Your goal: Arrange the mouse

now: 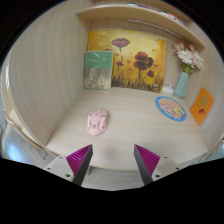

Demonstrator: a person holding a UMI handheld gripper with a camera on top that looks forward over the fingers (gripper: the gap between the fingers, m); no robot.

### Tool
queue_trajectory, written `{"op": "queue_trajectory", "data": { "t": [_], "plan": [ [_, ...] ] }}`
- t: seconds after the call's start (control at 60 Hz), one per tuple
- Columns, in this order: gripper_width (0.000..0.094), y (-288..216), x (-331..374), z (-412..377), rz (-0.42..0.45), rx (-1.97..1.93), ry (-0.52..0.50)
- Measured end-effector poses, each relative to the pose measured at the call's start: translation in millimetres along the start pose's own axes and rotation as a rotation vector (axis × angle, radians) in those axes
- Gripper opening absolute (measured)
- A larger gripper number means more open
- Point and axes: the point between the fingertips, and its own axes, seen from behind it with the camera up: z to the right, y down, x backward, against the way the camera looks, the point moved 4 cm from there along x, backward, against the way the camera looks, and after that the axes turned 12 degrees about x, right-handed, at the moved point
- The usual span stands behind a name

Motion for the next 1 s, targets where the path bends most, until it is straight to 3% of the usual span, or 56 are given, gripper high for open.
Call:
{"op": "queue_trajectory", "data": {
  "t": [0.267,0.45,0.483,0.583,0.667,0.783,0.933,1.0],
  "plan": [
    [0.0846,-66.2,-96.8,-39.8,-0.002,0.002,-0.023],
    [0.0824,-79.2,-130.6,-38.8,-0.028,-0.032,-0.003],
    [0.0784,-76.7,-135.9,-38.4,-0.041,-0.033,-0.002],
    [0.055,-71.9,-140.8,-43.5,-0.052,-0.033,-0.042],
    [0.0518,-70.4,-140.9,-42.4,-0.054,-0.024,-0.049],
    [0.0371,-69.9,-142.8,-40.3,-0.075,-0.049,-0.05],
    [0.0343,-75.7,-138.0,-38.8,-0.114,-0.017,-0.097],
    [0.0343,-98.5,-118.2,-25.2,-0.089,-0.004,-0.14]
  ]
}}
